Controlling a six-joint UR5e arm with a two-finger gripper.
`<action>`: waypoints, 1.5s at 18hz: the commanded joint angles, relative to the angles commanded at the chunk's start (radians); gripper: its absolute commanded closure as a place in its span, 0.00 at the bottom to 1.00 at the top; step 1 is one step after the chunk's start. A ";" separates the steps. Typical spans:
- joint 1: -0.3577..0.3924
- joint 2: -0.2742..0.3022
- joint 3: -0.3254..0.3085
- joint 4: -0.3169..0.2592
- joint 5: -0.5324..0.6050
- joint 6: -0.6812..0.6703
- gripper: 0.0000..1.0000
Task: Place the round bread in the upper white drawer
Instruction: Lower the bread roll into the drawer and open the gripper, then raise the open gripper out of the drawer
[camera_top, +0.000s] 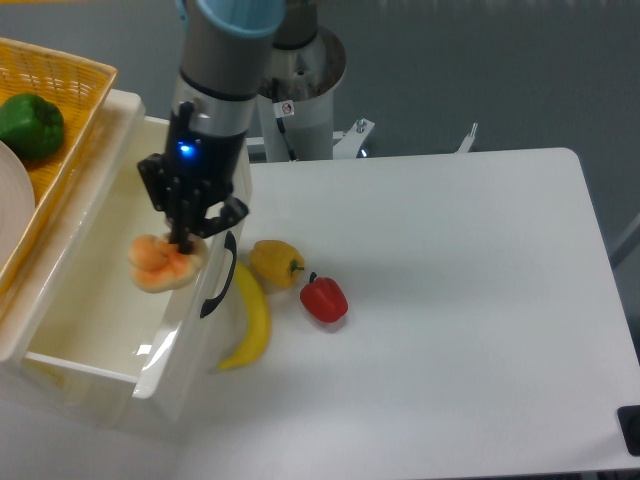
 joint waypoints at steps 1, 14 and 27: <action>-0.015 -0.002 -0.005 0.002 0.002 0.005 0.89; -0.034 -0.034 -0.012 0.011 -0.026 0.003 0.00; 0.067 -0.038 0.000 0.162 -0.023 0.017 0.00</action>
